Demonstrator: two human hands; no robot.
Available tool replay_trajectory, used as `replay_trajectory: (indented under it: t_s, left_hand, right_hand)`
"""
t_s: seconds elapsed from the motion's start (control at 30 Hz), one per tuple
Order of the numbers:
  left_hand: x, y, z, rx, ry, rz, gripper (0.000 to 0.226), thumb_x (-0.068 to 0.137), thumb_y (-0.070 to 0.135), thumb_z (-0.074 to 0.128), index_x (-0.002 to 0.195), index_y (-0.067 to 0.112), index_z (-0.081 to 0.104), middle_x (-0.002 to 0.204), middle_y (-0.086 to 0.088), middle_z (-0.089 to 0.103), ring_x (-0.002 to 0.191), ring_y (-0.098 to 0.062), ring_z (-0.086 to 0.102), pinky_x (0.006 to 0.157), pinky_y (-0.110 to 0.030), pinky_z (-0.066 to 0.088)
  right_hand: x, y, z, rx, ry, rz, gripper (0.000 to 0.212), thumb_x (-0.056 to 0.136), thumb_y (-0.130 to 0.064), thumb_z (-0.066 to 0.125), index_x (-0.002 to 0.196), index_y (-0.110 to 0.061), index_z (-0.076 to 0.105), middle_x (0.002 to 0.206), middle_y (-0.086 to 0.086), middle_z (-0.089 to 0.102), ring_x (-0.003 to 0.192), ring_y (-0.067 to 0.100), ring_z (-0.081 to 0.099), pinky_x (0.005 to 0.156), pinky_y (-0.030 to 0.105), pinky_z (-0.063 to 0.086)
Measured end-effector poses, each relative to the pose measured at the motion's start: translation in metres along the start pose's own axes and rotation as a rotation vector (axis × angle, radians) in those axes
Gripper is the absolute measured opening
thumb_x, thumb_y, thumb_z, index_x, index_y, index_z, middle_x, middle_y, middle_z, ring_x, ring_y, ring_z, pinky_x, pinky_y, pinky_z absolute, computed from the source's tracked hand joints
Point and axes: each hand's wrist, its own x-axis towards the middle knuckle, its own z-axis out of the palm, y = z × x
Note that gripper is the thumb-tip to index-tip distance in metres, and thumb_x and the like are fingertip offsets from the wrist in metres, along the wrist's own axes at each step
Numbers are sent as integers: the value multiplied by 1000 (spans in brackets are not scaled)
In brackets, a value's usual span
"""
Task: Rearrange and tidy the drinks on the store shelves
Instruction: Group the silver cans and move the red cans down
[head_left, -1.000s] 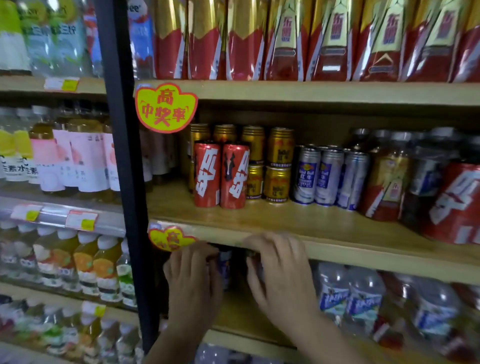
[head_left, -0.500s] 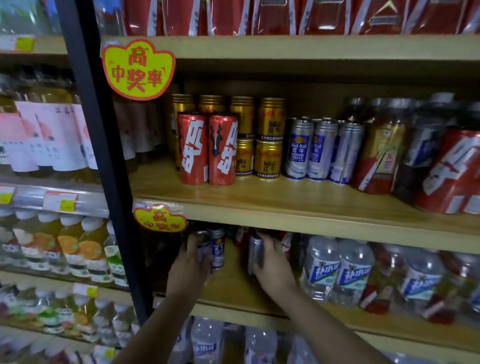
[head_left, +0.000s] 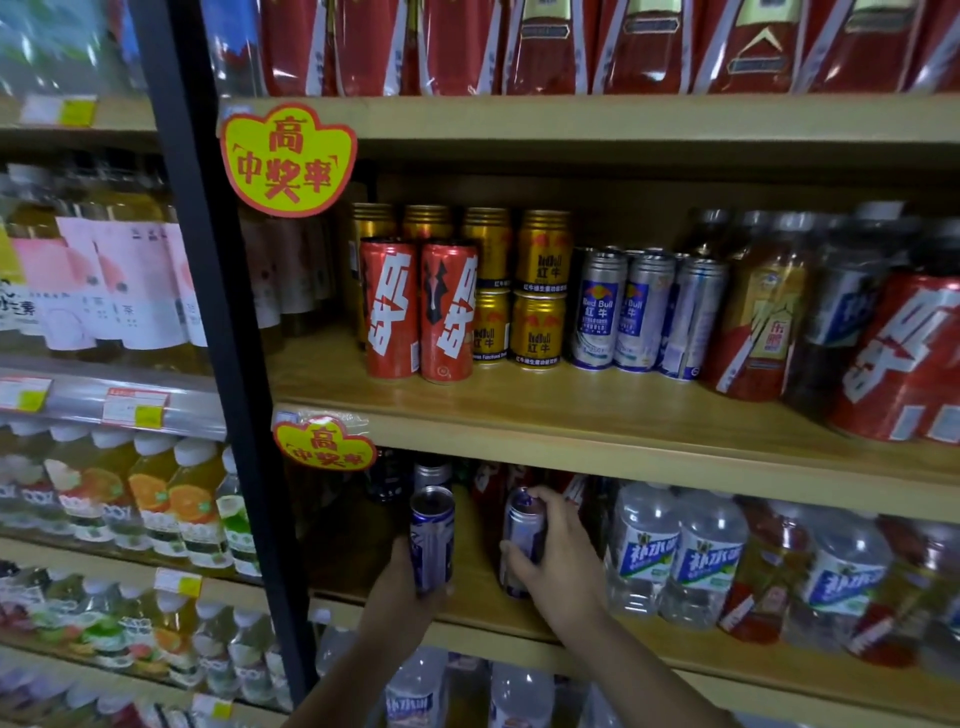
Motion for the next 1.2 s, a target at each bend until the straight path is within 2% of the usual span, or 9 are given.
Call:
replay_trajectory:
  t_s: [0.17, 0.3, 0.4, 0.53, 0.67, 0.8, 0.9, 1.03, 1.2]
  left_hand:
    - [-2, -1, -24, 129, 129, 104, 60, 77, 25, 82, 130, 22, 57, 110, 2, 59, 91, -16, 60, 76, -35, 50]
    - [-8, 3, -61, 245, 160, 241, 52, 74, 43, 80, 120, 45, 57, 111, 21, 48, 90, 1, 54, 69, -24, 49]
    - [-4, 17, -63, 132, 184, 219, 54, 72, 34, 84, 113, 48, 52, 107, 26, 57, 92, 6, 59, 66, -14, 46]
    - [9, 36, -42, -18, 154, 221, 73, 73, 29, 88, 121, 55, 40, 100, 37, 63, 95, 18, 59, 65, -5, 47]
    - [11, 40, -15, -32, 102, 223, 70, 80, 27, 84, 125, 54, 37, 113, 23, 66, 106, 0, 64, 80, -13, 49]
    - [1, 36, -9, -1, 86, 235, 85, 82, 21, 81, 133, 58, 24, 124, 19, 62, 108, -3, 63, 87, -32, 55]
    - [-6, 40, -7, -16, 38, 266, 72, 84, 25, 80, 128, 55, 32, 124, 21, 62, 111, -3, 63, 89, -33, 56]
    - [-25, 42, 2, 24, 19, 332, 60, 84, 43, 77, 126, 57, 36, 123, 36, 54, 108, 0, 61, 77, -19, 51]
    - [-50, 67, 1, 42, 42, 473, 64, 78, 77, 62, 133, 54, 39, 125, 38, 53, 101, 6, 60, 74, -18, 52]
  right_hand:
    - [-2, 4, 3, 38, 5, -13, 69, 87, -50, 70, 143, -43, 30, 142, -16, 46, 122, 8, 53, 90, 27, 51]
    - [-2, 4, 8, 68, 1, -26, 69, 89, -45, 71, 146, -40, 31, 143, -15, 45, 127, 7, 50, 97, 27, 49]
    - [-3, 2, 9, 79, 20, -26, 69, 90, -41, 72, 147, -38, 33, 142, -13, 47, 127, 8, 50, 100, 28, 49]
    - [-5, 1, 7, 120, 20, 14, 76, 87, -39, 75, 148, -37, 29, 141, -14, 50, 126, 7, 52, 99, 26, 49]
    - [-5, 3, 5, 197, -46, 131, 86, 85, -46, 76, 149, -35, 19, 126, -9, 64, 107, 13, 65, 83, 27, 55]
    - [-8, 2, 2, 207, -132, 52, 85, 91, -45, 71, 151, -42, 11, 111, -10, 71, 87, 12, 70, 75, 38, 60]
    - [-14, 2, -5, 246, -203, -24, 75, 91, -48, 69, 145, -53, 17, 103, 3, 74, 82, 20, 71, 76, 49, 59]
    - [-30, 9, -16, 192, -208, -82, 60, 86, -70, 58, 135, -62, 24, 96, 6, 71, 63, 17, 64, 62, 41, 55]
    - [-45, 9, -54, 235, -115, -139, 63, 81, -79, 57, 136, -60, 33, 97, -16, 69, 43, 9, 53, 44, 27, 40]
